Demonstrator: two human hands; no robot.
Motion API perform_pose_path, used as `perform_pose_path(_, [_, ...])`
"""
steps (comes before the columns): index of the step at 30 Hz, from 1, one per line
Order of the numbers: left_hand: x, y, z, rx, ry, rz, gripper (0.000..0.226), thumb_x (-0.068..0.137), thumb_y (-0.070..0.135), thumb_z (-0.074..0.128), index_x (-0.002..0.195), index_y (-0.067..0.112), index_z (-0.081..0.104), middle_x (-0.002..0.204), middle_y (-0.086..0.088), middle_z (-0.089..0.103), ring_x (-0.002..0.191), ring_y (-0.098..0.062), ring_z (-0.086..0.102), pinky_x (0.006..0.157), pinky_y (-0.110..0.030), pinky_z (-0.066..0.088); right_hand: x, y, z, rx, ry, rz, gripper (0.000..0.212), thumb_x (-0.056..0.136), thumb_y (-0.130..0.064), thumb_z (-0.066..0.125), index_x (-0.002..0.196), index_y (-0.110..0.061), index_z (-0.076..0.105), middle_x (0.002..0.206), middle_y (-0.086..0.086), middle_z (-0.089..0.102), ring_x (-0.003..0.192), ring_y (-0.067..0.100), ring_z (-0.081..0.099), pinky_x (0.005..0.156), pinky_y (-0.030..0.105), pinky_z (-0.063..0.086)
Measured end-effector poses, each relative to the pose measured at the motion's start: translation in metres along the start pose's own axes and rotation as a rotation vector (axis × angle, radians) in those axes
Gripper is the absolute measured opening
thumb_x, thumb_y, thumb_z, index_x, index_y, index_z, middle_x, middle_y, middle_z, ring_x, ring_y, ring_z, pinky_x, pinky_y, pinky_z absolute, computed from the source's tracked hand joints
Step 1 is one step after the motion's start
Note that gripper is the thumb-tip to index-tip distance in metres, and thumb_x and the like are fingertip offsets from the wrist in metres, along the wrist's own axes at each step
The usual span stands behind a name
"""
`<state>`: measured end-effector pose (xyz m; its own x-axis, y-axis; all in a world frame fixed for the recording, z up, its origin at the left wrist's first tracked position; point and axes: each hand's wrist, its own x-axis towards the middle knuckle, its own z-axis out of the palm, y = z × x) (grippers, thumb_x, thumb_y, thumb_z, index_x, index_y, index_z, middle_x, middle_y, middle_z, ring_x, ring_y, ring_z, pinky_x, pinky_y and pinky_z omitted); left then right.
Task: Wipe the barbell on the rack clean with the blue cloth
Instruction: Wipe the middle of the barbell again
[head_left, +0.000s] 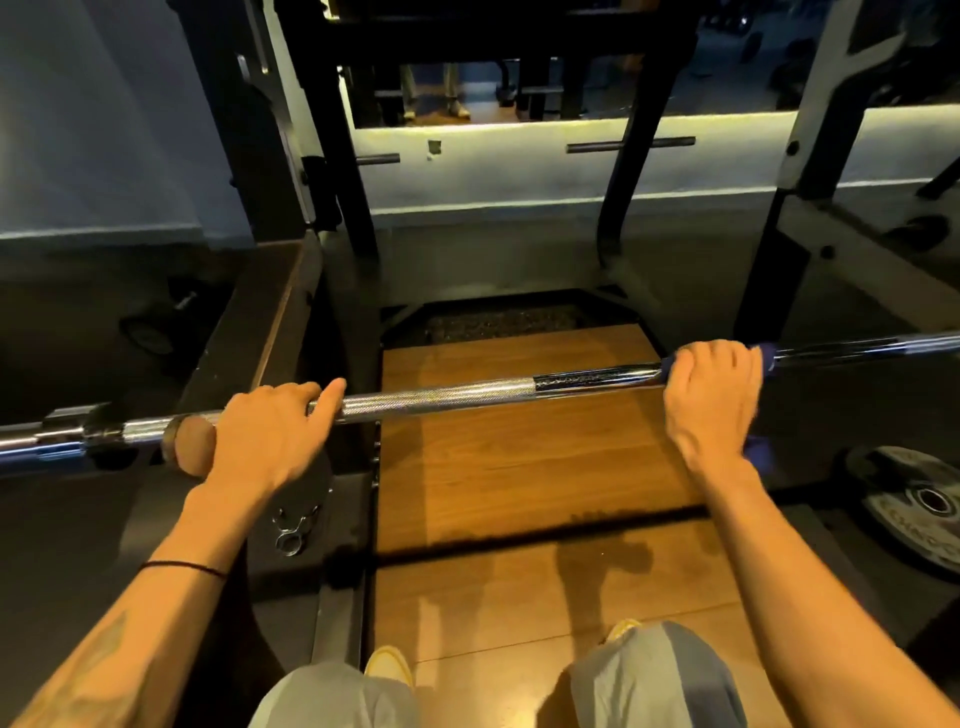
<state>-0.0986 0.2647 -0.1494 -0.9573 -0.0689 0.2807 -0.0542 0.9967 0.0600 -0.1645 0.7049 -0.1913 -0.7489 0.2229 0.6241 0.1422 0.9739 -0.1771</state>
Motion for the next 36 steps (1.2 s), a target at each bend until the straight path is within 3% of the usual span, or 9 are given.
perform_pose_path(4, [-0.002,0.004,0.001,0.015,0.054,-0.032,0.058,0.103,0.052,0.028,0.075,0.020,0.067,0.070,-0.003,0.064,0.066,-0.028,0.060,0.065,-0.038,0.040,-0.045,-0.128,-0.026,0.115,-0.085,-0.249,0.036,0.100,-0.029,0.027,0.068,-0.024,0.043,0.070,0.002,0.045,0.070,0.029,0.048,0.075,0.046,0.033])
perform_pose_path(8, [-0.004,0.005,0.000,0.047,0.083,0.020,0.061,0.105,0.050,0.020,0.073,0.019,0.061,0.064,0.000,0.058,0.059,-0.026,0.055,0.060,-0.043,0.045,-0.076,-0.208,-0.038,0.330,-0.179,-0.359,0.031,0.103,-0.033,0.033,0.081,-0.024,0.053,0.081,-0.005,0.052,0.078,0.018,0.047,0.085,0.037,0.036])
perform_pose_path(13, [-0.006,0.002,0.001,0.123,0.122,0.041,0.057,0.104,0.045,0.018,0.075,0.017,0.059,0.064,-0.004,0.058,0.058,-0.029,0.056,0.060,-0.047,0.047,-0.029,-0.107,-0.021,0.173,-0.116,-0.333,0.037,0.097,-0.031,0.039,0.066,-0.018,0.054,0.069,0.008,0.056,0.065,0.033,0.051,0.065,0.047,0.034])
perform_pose_path(17, [-0.006,0.006,0.004,0.138,0.146,0.023,0.056,0.104,0.042,0.020,0.076,0.016,0.061,0.066,-0.005,0.061,0.060,-0.029,0.057,0.061,-0.044,0.044,0.004,-0.002,-0.015,0.034,-0.068,-0.128,0.036,0.097,-0.023,0.034,0.069,-0.010,0.054,0.071,0.016,0.055,0.072,0.038,0.050,0.073,0.053,0.040])
perform_pose_path(21, [-0.006,0.010,0.002,0.128,0.163,0.000,0.051,0.106,0.035,0.029,0.070,0.015,0.060,0.061,-0.004,0.057,0.056,-0.027,0.052,0.059,-0.039,0.038,-0.009,-0.042,-0.007,0.036,-0.035,-0.028,0.035,0.097,-0.021,0.034,0.072,-0.009,0.055,0.077,0.016,0.056,0.076,0.036,0.048,0.078,0.051,0.036])
perform_pose_path(25, [-0.005,0.009,0.003,0.147,0.147,0.013,0.043,0.104,0.032,0.034,0.072,0.015,0.058,0.059,-0.001,0.051,0.054,-0.025,0.048,0.058,-0.040,0.040,-0.054,-0.165,-0.029,0.084,-0.139,-0.221,0.037,0.100,-0.032,0.033,0.072,-0.020,0.055,0.075,0.005,0.053,0.070,0.029,0.045,0.070,0.045,0.029])
perform_pose_path(29, [-0.003,0.004,0.003,0.179,0.087,0.058,0.041,0.104,0.033,0.032,0.078,0.016,0.057,0.061,0.000,0.052,0.055,-0.023,0.050,0.057,-0.040,0.042,-0.089,-0.239,-0.039,0.362,-0.191,-0.321,0.031,0.103,-0.034,0.035,0.087,-0.022,0.058,0.087,-0.001,0.055,0.084,0.020,0.049,0.090,0.041,0.040])
perform_pose_path(32, [-0.005,0.002,0.005,0.132,0.129,0.057,0.041,0.104,0.032,0.033,0.076,0.016,0.058,0.064,-0.003,0.056,0.058,-0.027,0.053,0.060,-0.043,0.044,-0.070,-0.203,-0.032,0.377,-0.155,-0.420,0.033,0.102,-0.034,0.041,0.081,-0.021,0.062,0.080,-0.001,0.057,0.077,0.021,0.049,0.077,0.040,0.038])
perform_pose_path(36, [-0.006,-0.001,0.007,0.125,0.174,0.084,0.040,0.103,0.030,0.039,0.073,0.013,0.058,0.062,-0.006,0.057,0.057,-0.031,0.054,0.057,-0.041,0.040,-0.016,-0.081,-0.018,0.109,-0.045,-0.281,0.034,0.093,-0.024,0.043,0.062,-0.014,0.053,0.063,0.013,0.054,0.060,0.036,0.050,0.061,0.048,0.034])
